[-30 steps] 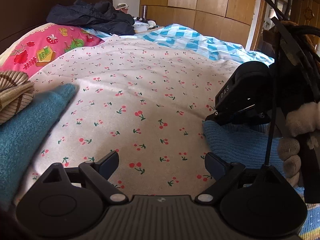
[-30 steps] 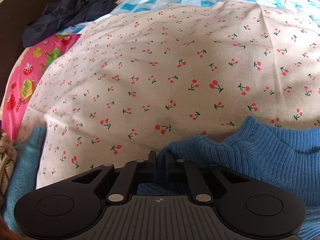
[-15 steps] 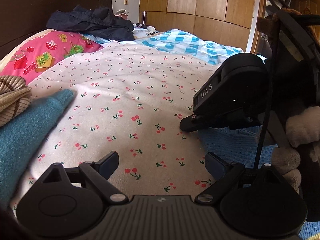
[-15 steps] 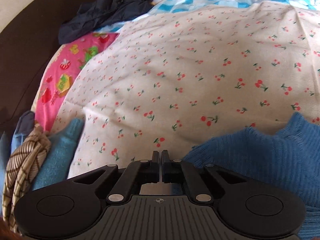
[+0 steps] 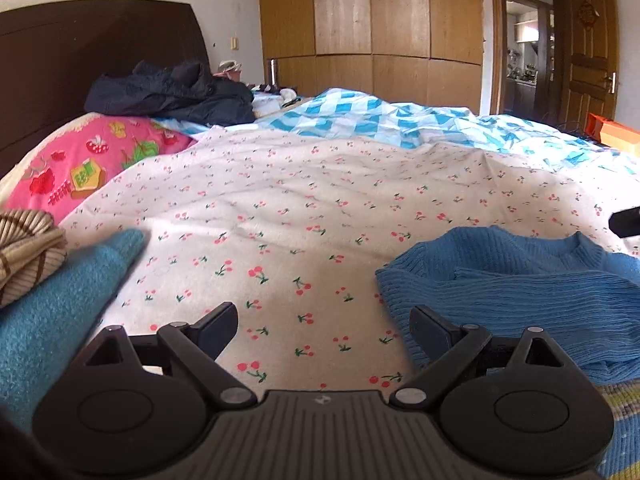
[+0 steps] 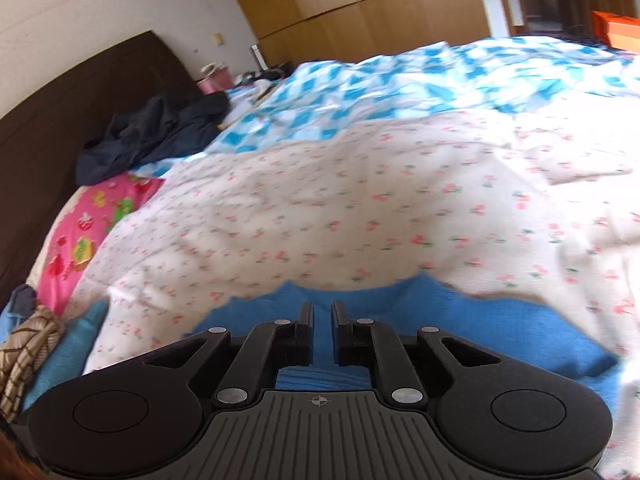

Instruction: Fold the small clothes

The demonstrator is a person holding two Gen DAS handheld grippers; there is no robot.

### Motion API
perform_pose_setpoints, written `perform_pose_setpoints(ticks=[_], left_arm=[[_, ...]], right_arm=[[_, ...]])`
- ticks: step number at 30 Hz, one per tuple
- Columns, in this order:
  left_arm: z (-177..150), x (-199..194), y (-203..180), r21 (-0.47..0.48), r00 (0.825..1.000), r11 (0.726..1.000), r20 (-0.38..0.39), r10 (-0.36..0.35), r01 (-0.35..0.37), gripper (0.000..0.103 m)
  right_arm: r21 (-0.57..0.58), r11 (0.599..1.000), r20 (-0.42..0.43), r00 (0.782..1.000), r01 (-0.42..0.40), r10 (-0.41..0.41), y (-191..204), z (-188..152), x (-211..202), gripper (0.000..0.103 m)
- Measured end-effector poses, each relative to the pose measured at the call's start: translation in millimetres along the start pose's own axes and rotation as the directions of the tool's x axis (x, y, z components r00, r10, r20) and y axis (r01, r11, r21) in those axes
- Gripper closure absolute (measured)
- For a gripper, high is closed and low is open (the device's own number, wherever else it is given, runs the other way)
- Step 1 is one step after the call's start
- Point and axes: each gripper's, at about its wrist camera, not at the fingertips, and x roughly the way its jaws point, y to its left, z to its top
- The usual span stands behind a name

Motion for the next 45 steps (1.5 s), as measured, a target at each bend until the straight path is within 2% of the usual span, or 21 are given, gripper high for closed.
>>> perform_pose_setpoints(ticks=[3,6,7,11,16,17,19,22,24,29,33,34,36,38,39,40,41,42,43,44,45], left_arm=[[5.5,1.3,-18.1,0.045,1.000,0.999,-0.005,-0.031,0.031,0.005],[2.3,18.4,-34.8,0.124,0.996,0.992,-0.084,-0.015,0.025,0.005],[-1.5,23.7,-36.7,0.128,0.993,0.991,-0.117,-0.015,0.030,0.005],[7.4,17.1,-26.9,0.067,0.992,0.997,-0.125,-0.029,0.037,0.005],[37.4,25.3,-40.8,0.091,0.997,0.994,-0.065,-0.049,0.055,0.005],[43.0,31.7,-46.3,0.107,0.997,0.992,-0.059,-0.059,0.065,0.005],[51.7,46.9,-56.5,0.141,0.996,0.987,-0.055,-0.071,0.078,0.005],[61.3,70.3,-65.5,0.167,0.993,0.981,-0.074,-0.087,0.099,0.006],[65.0,80.4,-66.2,0.171,0.990,0.977,-0.086,-0.113,0.127,0.006],[65.8,101.1,-66.9,0.218,0.973,0.955,-0.156,-0.167,0.199,0.006],[70.7,102.3,-52.1,0.112,0.934,0.941,-0.205,-0.293,0.320,0.006],[72.0,103.0,-51.6,0.112,0.929,0.937,-0.209,-0.304,0.332,0.006],[74.4,105.0,-55.2,0.158,0.927,0.927,-0.218,-0.304,0.341,0.006],[73.5,114.0,-62.2,0.202,0.913,0.911,-0.274,-0.301,0.360,0.006],[71.3,118.9,-66.2,0.222,0.914,0.911,-0.295,-0.277,0.348,0.008],[68.9,122.8,-70.3,0.251,0.920,0.912,-0.307,-0.243,0.324,0.011],[68.2,123.2,-73.0,0.271,0.924,0.910,-0.306,-0.229,0.315,0.018],[69.2,121.3,-74.4,0.272,0.925,0.908,-0.298,-0.236,0.319,0.031],[72.0,117.0,-74.8,0.265,0.925,0.907,-0.284,-0.250,0.327,0.040],[74.6,113.1,-75.8,0.260,0.929,0.909,-0.267,-0.257,0.326,0.055],[77.0,109.3,-76.9,0.258,0.938,0.915,-0.239,-0.252,0.311,0.059]], right_arm=[[0.039,0.995,-0.012,0.995,0.097,-0.096,-41.4,-9.2,-6.5,0.091],[0.031,0.970,-0.088,0.967,0.241,-0.238,-69.3,-23.8,13.0,0.093],[0.046,0.967,-0.104,0.964,0.251,-0.246,-77.0,-27.3,17.9,0.095],[0.112,0.976,-0.047,0.982,0.188,-0.184,-81.9,-29.9,2.6,0.091],[-0.052,0.986,-0.003,0.988,0.156,-0.156,-48.7,-13.1,12.5,0.091],[-0.072,0.986,-0.010,0.988,0.151,-0.152,-45.0,-9.8,20.8,0.089],[-0.117,0.981,-0.026,0.987,0.153,-0.157,-39.9,-2.8,38.6,0.076],[-0.179,0.967,-0.009,0.982,0.183,-0.187,-41.3,5.3,53.6,0.072],[-0.182,0.971,-0.039,0.986,0.153,-0.162,-50.0,9.6,58.3,0.066],[-0.226,0.973,-0.101,0.992,0.047,-0.071,-67.5,9.8,59.7,0.064],[-0.183,0.981,-0.123,0.992,-0.061,0.039,-81.3,12.2,52.1,0.059],[-0.183,0.980,-0.126,0.990,-0.078,0.056,-82.6,12.6,52.0,0.057],[-0.220,0.971,-0.155,0.986,-0.089,0.055,-79.0,13.6,57.1,0.055],[-0.270,0.960,-0.177,0.984,-0.076,0.028,-70.8,13.7,64.8,0.054],[-0.283,0.957,-0.185,0.983,-0.058,0.004,-66.9,13.1,68.6,0.057],[-0.301,0.953,-0.189,0.982,-0.037,-0.022,-62.8,12.4,70.9,0.069],[-0.315,0.949,-0.184,0.982,-0.019,-0.042,-58.9,12.0,70.7,0.078],[-0.310,0.951,-0.182,0.982,-0.009,-0.050,-57.3,12.7,68.7,0.088],[-0.291,0.957,-0.170,0.983,0.011,-0.063,-57.5,14.7,64.8,0.091],[-0.277,0.960,-0.156,0.985,0.026,-0.071,-58.0,16.3,60.0,0.092],[-0.265,0.963,-0.139,0.987,0.040,-0.079,-58.5,17.1,55.2,0.093]])
